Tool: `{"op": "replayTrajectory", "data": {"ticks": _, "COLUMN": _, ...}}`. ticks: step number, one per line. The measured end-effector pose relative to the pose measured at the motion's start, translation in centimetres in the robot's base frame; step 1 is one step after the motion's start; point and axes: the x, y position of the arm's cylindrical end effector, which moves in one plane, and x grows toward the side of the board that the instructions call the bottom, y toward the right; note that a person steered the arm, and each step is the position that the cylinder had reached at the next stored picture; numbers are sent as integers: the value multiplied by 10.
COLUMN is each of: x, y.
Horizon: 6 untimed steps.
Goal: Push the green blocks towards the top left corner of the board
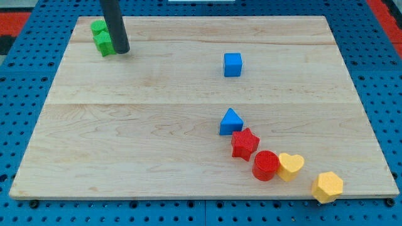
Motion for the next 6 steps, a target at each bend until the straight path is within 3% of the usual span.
{"op": "replayTrajectory", "data": {"ticks": 1, "x": 16, "y": -2}}
{"op": "replayTrajectory", "data": {"ticks": 6, "x": -50, "y": -56}}
